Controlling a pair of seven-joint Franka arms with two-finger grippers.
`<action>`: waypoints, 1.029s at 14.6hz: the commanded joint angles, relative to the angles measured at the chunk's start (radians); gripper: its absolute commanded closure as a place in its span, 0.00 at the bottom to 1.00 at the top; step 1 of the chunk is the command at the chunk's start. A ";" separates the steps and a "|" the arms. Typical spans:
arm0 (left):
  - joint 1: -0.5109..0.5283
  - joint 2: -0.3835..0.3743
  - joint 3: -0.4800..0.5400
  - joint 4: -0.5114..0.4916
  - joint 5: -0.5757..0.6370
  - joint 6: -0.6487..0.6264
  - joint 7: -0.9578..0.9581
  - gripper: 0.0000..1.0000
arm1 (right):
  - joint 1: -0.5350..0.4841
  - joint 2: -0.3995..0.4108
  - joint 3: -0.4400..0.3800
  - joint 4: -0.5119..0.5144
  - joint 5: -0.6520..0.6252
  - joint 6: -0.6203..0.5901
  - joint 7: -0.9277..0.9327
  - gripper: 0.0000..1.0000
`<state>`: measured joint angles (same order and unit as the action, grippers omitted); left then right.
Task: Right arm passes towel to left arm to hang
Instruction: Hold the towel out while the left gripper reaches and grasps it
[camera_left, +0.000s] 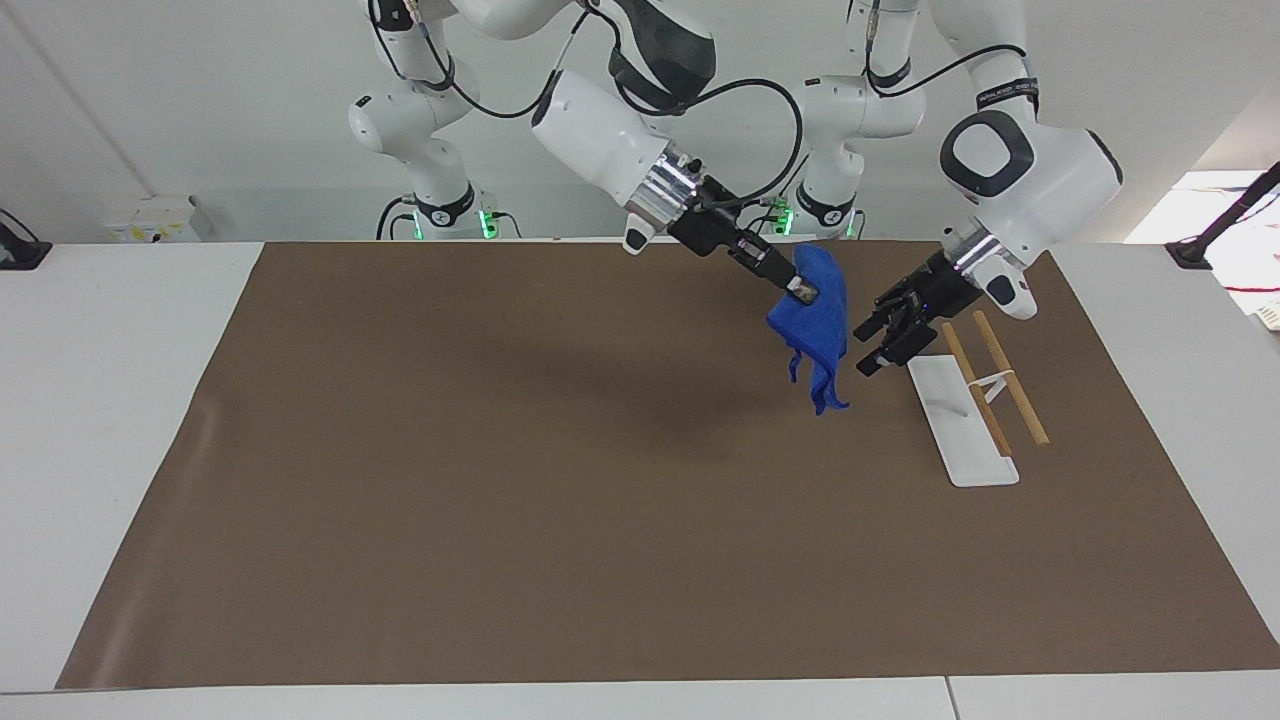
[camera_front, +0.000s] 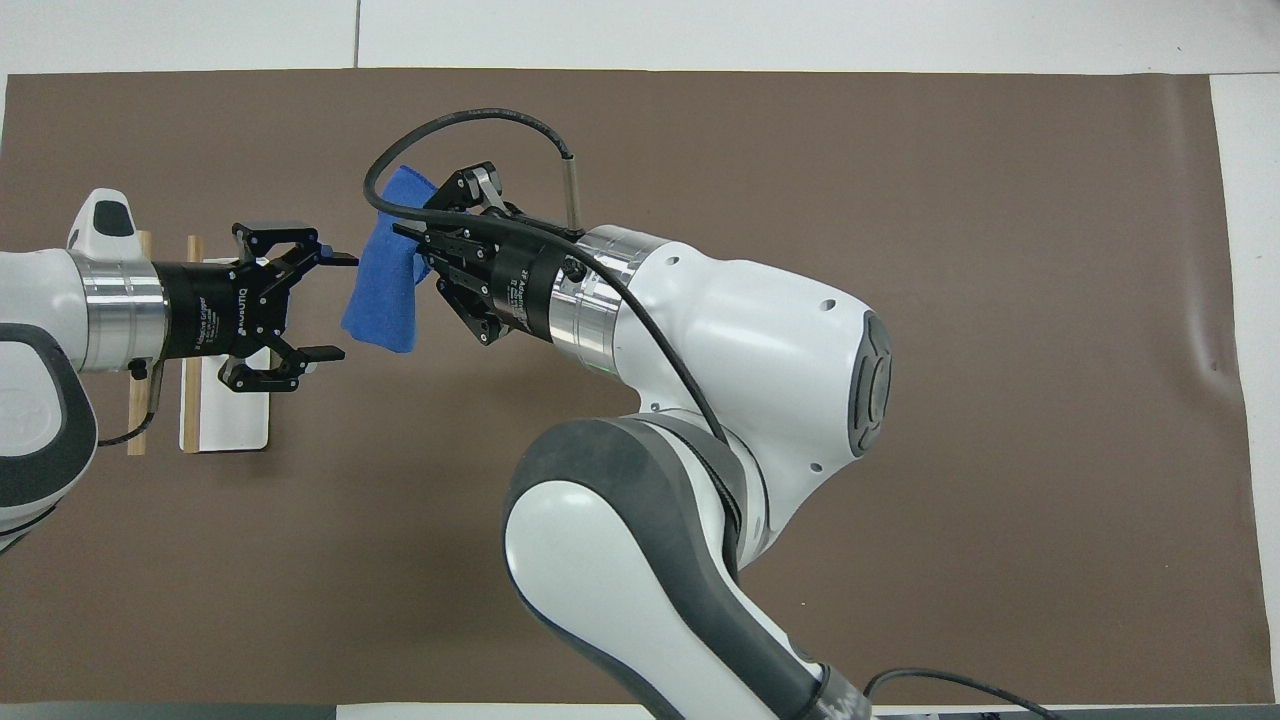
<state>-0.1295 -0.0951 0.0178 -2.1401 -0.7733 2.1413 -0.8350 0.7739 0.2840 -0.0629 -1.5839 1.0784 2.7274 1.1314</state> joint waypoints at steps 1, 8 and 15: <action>-0.038 -0.049 -0.012 -0.055 -0.058 0.057 -0.076 0.00 | -0.007 0.014 0.003 0.021 0.000 0.005 0.004 1.00; -0.167 -0.009 -0.013 -0.046 -0.112 0.276 -0.202 0.00 | 0.005 0.014 0.005 0.022 0.001 0.009 0.008 1.00; -0.122 0.035 -0.012 -0.001 -0.176 0.355 -0.202 0.82 | 0.008 0.014 0.005 0.024 0.003 0.021 0.010 1.00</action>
<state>-0.2700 -0.0777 0.0073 -2.1625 -0.9257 2.4817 -1.0331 0.7795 0.2845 -0.0606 -1.5810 1.0784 2.7298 1.1314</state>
